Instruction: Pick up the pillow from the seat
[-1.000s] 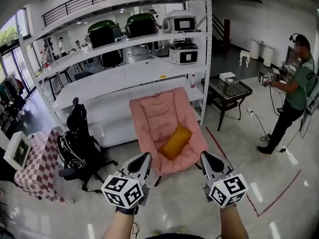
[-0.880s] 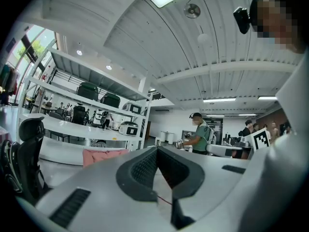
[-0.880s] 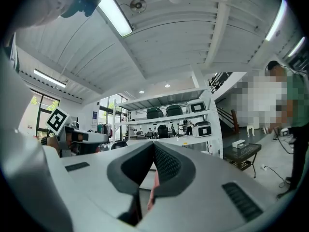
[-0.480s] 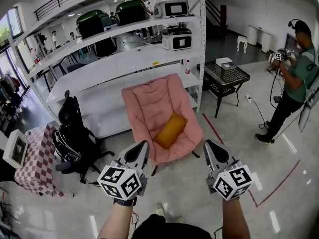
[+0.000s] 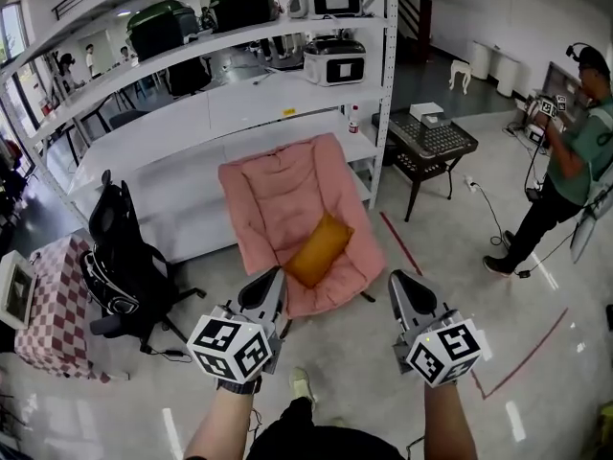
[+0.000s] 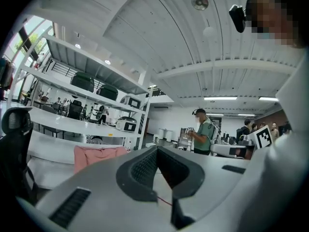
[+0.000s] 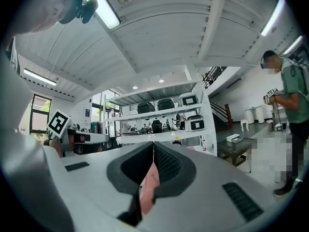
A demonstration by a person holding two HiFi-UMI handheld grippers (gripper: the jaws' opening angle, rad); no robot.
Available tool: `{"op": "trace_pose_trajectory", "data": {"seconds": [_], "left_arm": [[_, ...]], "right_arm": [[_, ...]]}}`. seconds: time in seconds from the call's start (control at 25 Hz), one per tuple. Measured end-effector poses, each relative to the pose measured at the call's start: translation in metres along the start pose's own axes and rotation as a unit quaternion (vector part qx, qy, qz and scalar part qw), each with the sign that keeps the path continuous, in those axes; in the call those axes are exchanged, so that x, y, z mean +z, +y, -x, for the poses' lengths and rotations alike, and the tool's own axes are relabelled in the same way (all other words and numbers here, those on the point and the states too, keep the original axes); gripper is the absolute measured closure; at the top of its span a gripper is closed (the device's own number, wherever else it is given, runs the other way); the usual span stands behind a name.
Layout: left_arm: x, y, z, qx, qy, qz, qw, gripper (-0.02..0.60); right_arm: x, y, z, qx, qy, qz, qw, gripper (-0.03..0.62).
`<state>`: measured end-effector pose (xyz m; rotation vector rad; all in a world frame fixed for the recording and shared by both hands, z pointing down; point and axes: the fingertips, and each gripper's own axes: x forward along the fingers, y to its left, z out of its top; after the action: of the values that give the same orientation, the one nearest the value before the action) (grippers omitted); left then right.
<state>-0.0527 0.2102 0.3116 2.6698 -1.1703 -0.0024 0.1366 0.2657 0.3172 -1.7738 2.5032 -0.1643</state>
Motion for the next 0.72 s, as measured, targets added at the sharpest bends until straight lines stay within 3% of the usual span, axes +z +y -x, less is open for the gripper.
{"op": "trace_pose_trajectory", "data": {"seconds": [0.52,0.72], "left_arm": [[0.011,0.147,-0.101,0.012,0.018,-0.023,0.9995,0.576],[0.015,0.189,-0.133,-0.003,0.016,-0.015,0.9997,0.576]], "right_arm": [[-0.023,-0.032,-0.167,-0.032,0.018,0.010,0.999,0.589],[-0.030,-0.043,-0.220,-0.045,0.027,0.008,0.999,0.589]]}}
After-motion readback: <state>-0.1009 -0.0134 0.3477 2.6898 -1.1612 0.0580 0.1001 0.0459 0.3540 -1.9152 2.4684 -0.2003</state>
